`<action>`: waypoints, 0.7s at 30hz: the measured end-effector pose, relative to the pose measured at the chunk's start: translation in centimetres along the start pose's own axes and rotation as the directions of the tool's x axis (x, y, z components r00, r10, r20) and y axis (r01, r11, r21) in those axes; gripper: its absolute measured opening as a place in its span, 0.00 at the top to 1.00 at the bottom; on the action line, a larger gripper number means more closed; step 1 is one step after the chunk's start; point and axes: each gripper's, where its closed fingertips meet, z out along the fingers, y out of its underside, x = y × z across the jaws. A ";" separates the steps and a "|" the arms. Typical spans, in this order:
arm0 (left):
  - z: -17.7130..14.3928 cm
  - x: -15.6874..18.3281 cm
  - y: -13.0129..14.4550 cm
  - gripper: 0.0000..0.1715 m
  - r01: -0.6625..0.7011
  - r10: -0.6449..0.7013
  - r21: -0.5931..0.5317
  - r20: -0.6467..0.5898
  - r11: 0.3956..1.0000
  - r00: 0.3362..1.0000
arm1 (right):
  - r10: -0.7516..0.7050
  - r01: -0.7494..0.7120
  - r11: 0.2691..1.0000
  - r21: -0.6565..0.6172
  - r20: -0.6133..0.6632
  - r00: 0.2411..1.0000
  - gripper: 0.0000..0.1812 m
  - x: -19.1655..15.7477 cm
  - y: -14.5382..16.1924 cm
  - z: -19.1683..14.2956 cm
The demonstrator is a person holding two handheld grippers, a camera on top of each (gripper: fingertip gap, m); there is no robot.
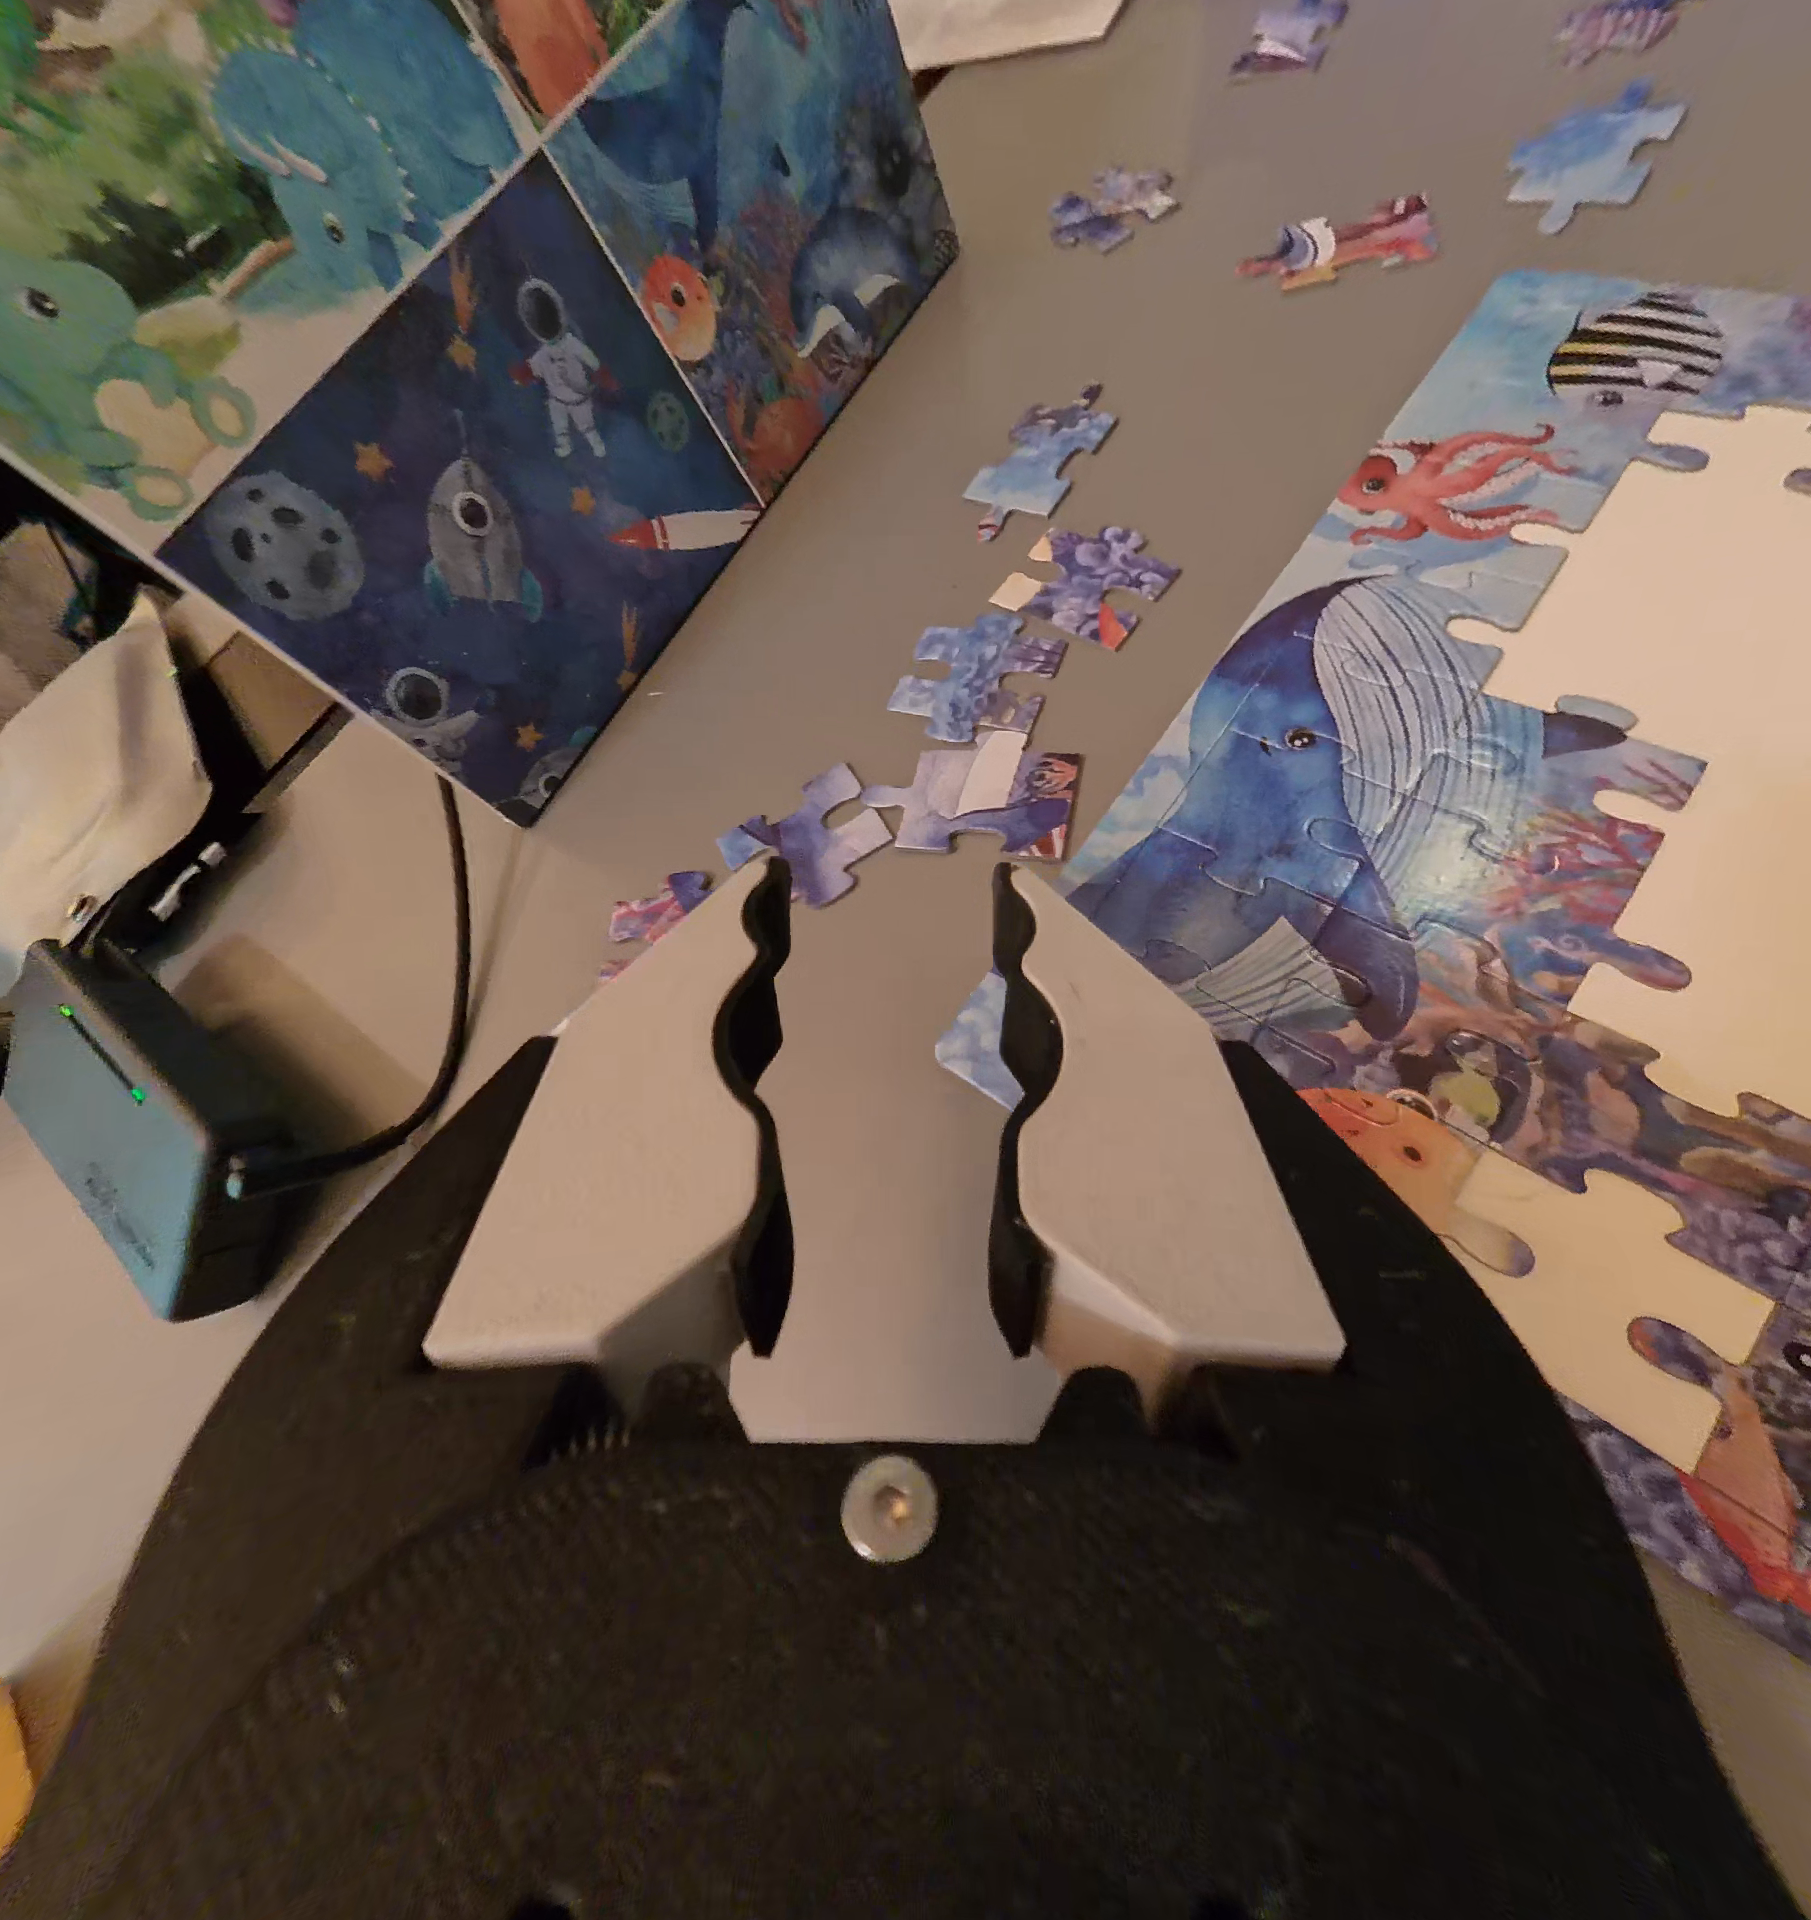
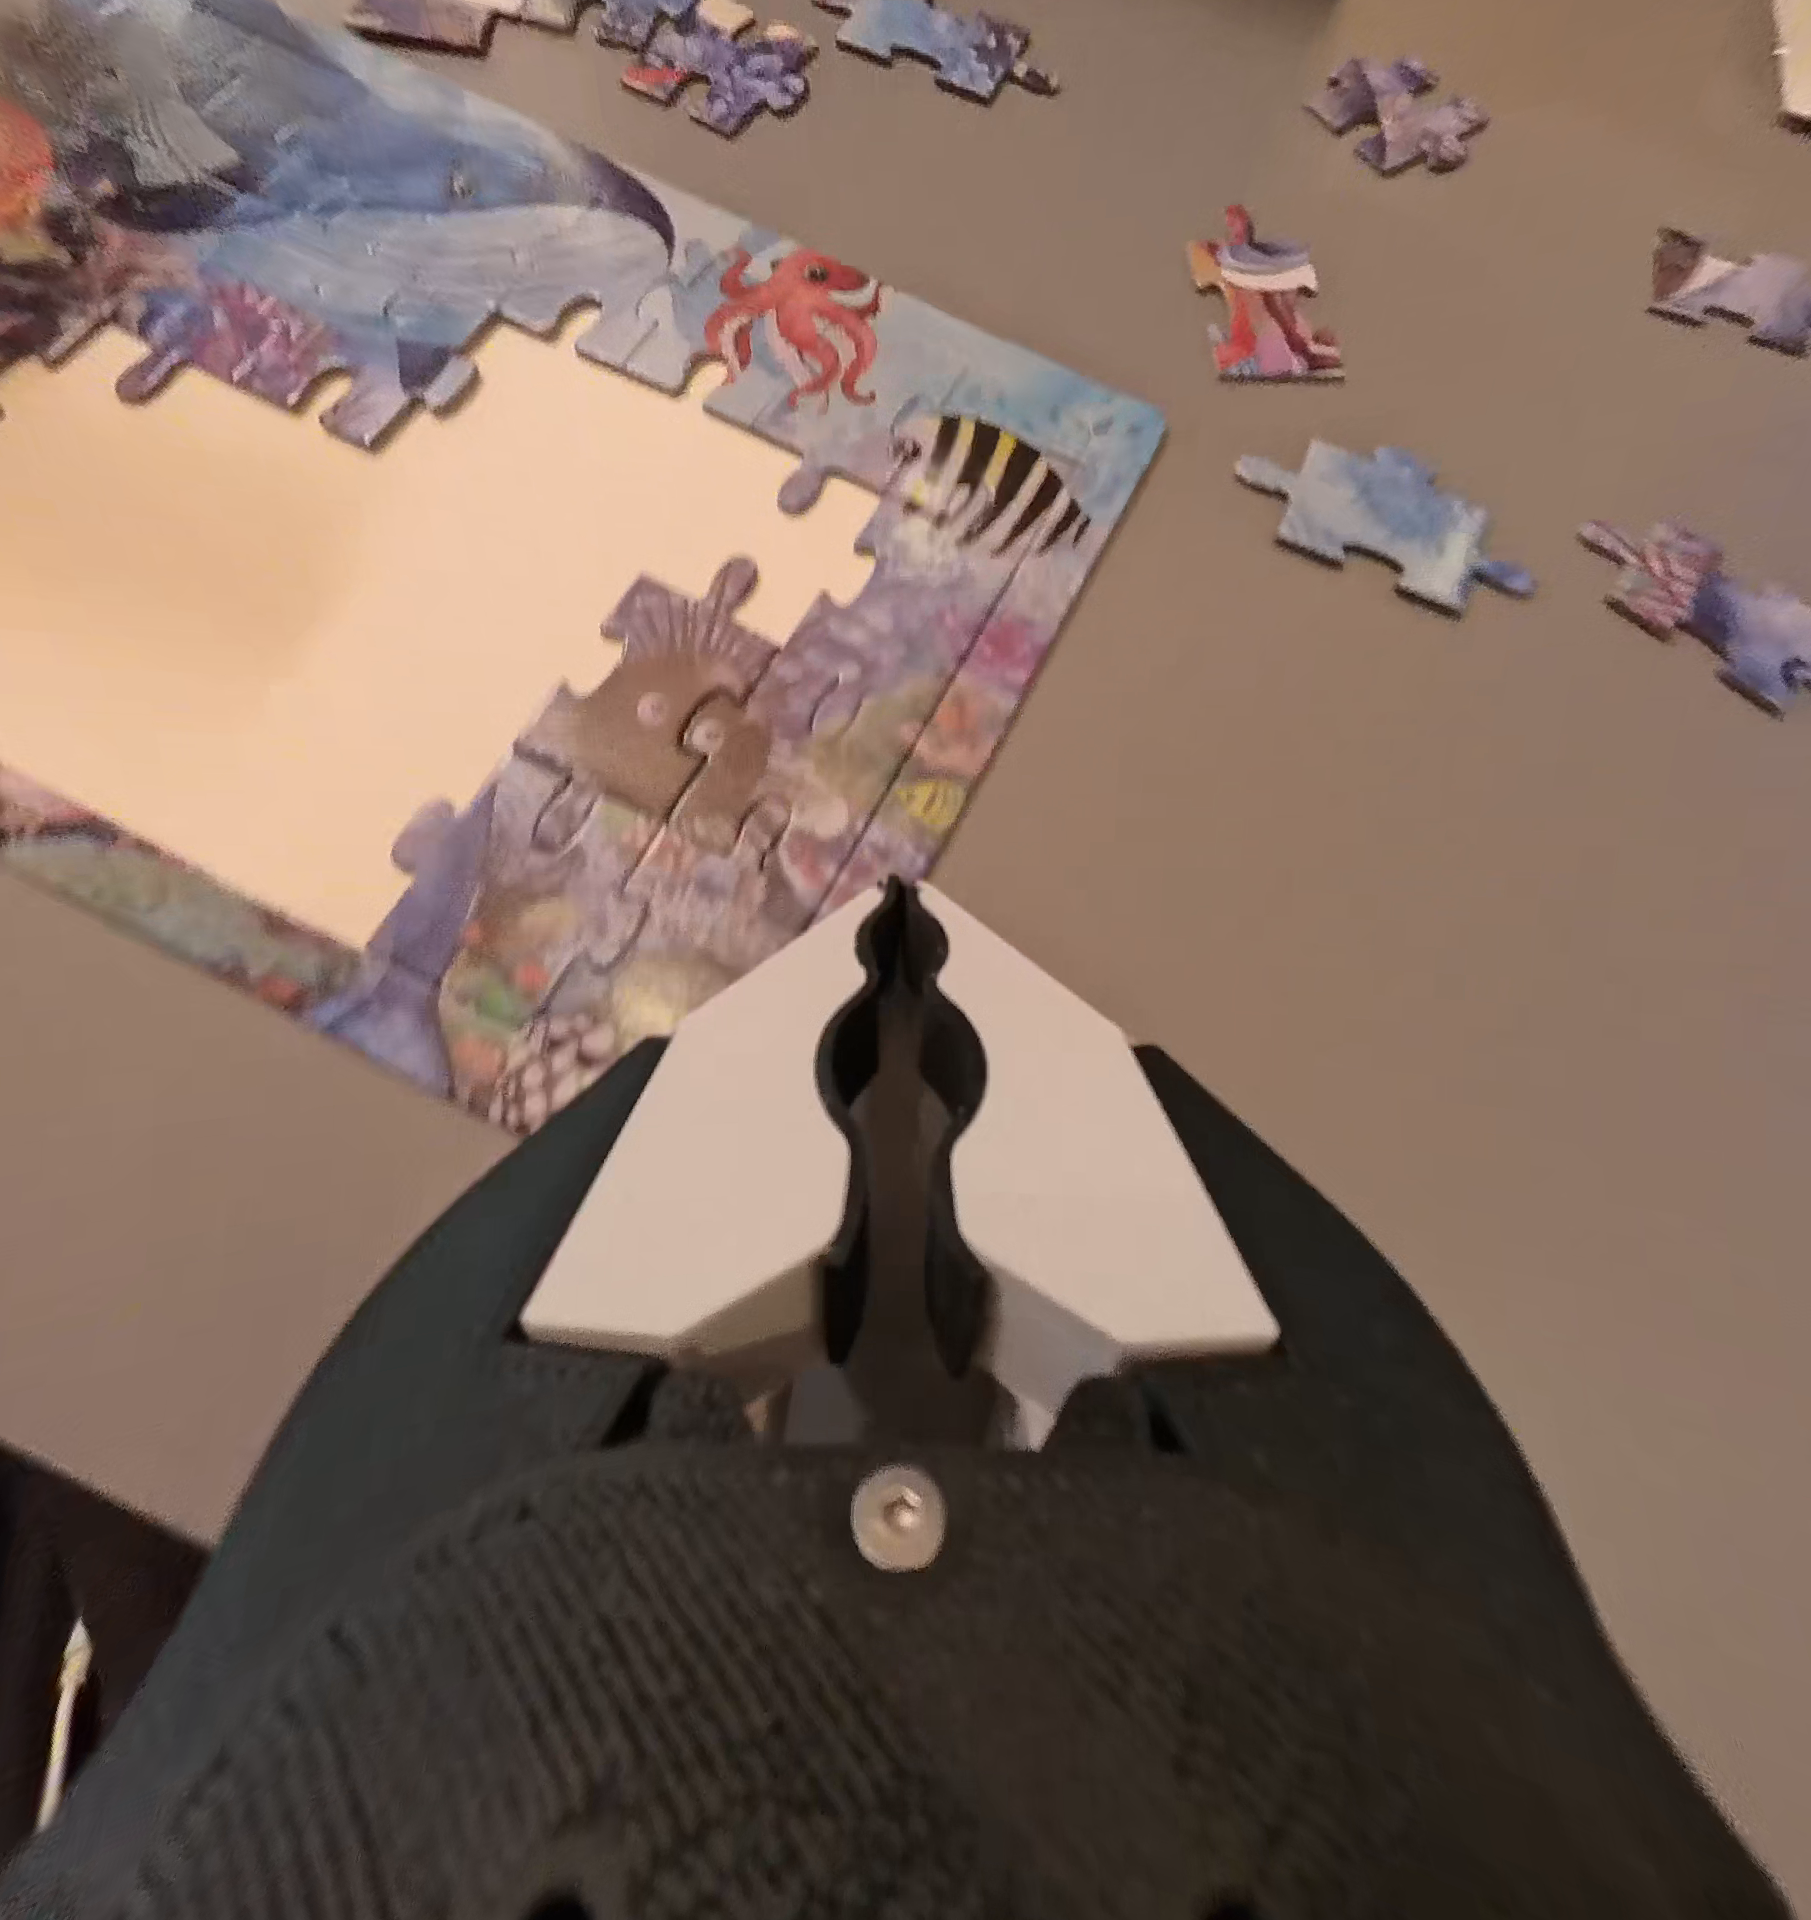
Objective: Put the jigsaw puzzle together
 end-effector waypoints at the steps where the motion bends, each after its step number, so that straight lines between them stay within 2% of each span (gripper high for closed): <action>1: -0.1 -0.3 0.0 0.78 0.002 -0.002 0.004 0.009 1.000 1.000 | -0.003 0.003 1.000 0.010 -0.023 1.000 1.00 -0.1 0.5 -0.6; 2: -0.2 -0.5 0.0 0.78 0.003 -0.004 0.006 0.018 1.000 1.000 | 0.005 -0.004 0.999 0.031 -0.043 0.999 1.00 -0.1 1.1 -1.2; 4: -0.1 -0.8 0.0 0.80 0.007 -0.007 0.014 0.025 1.000 1.000 | 0.059 -0.053 0.983 0.177 -0.029 0.998 1.00 -0.2 0.4 -2.7; 5: 0.1 -0.8 0.2 0.82 0.009 -0.009 0.014 0.022 1.000 1.000 | 0.110 -0.110 0.959 0.262 0.016 0.994 1.00 -0.3 -0.4 -3.5; 7: 0.5 -0.7 0.8 0.88 0.006 -0.006 -0.006 0.009 1.000 1.000 | 0.224 -0.259 0.909 0.328 0.140 0.965 1.00 0.1 -0.9 -4.4; 10: 0.6 -0.4 1.2 0.95 -0.017 0.017 -0.017 -0.004 1.000 1.000 | 0.300 -0.360 0.877 0.319 0.223 0.927 1.00 0.5 -0.9 -4.5; 16: 0.1 0.2 0.2 1.00 -0.052 0.052 0.029 -0.018 0.998 0.998 | 0.287 -0.323 0.911 0.257 0.170 0.943 1.00 0.5 -0.4 -3.6; 21: -0.2 4.3 -1.7 1.00 0.020 0.004 0.112 -0.203 0.994 0.979 | 0.356 -0.383 0.903 0.196 0.159 0.921 1.00 1.0 0.2 -2.9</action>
